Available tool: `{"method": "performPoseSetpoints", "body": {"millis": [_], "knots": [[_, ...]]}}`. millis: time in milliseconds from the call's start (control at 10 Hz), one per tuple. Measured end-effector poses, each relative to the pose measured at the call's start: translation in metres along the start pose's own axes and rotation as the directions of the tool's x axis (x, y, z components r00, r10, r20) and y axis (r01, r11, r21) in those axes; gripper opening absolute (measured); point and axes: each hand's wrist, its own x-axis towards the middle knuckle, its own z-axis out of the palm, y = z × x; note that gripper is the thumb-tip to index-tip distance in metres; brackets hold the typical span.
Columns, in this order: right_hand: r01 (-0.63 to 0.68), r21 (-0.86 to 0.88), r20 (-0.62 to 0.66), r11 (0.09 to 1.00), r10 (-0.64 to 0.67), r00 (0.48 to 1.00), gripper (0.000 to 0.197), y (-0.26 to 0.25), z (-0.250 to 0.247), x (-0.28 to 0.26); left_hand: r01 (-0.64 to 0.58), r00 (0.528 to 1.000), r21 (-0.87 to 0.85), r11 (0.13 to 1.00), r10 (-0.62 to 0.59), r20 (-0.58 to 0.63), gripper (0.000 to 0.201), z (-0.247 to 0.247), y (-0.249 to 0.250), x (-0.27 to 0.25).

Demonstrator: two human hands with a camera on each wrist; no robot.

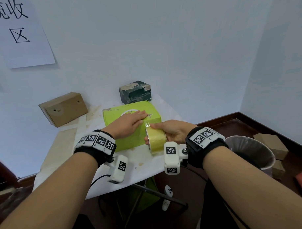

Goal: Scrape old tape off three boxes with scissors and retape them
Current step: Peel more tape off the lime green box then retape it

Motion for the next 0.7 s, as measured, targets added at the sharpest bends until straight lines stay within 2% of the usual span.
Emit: {"method": "performPoseSetpoints", "body": {"millis": [300, 700], "knots": [[0.013, 0.000, -0.010, 1.000, -0.013, 1.000, 0.024, 0.0005, 0.0020, 0.0002, 0.005, 1.000, -0.012, 1.000, -0.005, 0.003, 0.043, -0.0019, -0.0004, -0.0005], [-0.050, 0.018, -0.012, 0.999, 0.050, 0.999, 0.025, -0.0013, 0.0022, 0.0003, 0.014, 1.000, -0.023, 1.000, -0.014, 0.009, 0.043, -0.0022, -0.0006, -0.0005]]}}
